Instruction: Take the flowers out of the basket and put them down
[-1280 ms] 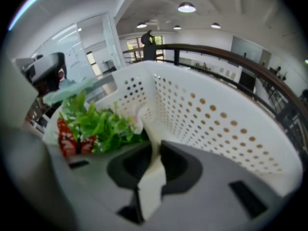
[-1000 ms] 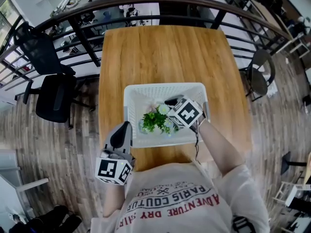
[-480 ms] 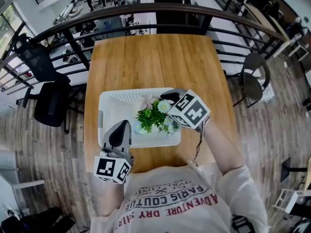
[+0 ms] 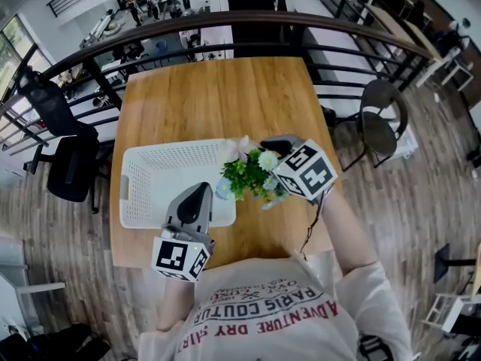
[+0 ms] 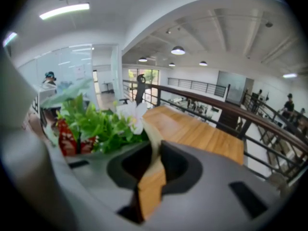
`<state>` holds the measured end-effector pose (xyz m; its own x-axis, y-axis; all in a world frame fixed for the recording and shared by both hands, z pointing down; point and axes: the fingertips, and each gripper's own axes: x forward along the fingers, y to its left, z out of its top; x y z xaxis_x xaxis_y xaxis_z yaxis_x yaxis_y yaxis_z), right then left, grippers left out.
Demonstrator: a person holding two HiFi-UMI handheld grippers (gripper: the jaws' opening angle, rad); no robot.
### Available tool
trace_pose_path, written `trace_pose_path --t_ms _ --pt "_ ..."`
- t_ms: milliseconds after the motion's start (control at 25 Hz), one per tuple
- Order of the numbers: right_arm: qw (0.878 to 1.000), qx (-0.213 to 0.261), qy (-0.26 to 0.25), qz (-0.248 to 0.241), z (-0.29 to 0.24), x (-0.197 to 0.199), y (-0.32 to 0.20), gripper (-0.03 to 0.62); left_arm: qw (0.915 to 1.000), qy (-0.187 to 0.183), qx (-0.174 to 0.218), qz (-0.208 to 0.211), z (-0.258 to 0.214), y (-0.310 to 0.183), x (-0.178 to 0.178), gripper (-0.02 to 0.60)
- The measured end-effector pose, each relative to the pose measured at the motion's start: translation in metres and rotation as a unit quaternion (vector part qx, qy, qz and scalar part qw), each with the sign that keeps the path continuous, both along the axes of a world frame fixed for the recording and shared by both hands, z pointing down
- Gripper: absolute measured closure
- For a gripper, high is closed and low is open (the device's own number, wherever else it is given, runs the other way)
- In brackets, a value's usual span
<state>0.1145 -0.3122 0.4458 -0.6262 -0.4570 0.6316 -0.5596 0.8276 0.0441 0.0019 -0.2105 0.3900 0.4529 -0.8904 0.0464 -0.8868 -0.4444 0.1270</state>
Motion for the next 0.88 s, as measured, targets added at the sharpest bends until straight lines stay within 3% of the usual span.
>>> trace_pose_path --t_ms 160,400,880 --pt "0.999 -0.018 0.023 0.015 0.030 0.044 0.005 0.513 0.9999 0.005 -0.012 0.009 0.012 0.003 0.038 0.555" --pt "0.995 -0.078 0.056 0.018 0.099 0.080 0.020 0.513 0.9992 -0.003 -0.037 0.017 0.035 0.013 0.076 0.555" --pt "0.976 -0.180 0.120 -0.005 0.226 0.076 0.043 0.510 0.9958 -0.028 -0.087 -0.003 0.076 0.036 0.077 0.555"
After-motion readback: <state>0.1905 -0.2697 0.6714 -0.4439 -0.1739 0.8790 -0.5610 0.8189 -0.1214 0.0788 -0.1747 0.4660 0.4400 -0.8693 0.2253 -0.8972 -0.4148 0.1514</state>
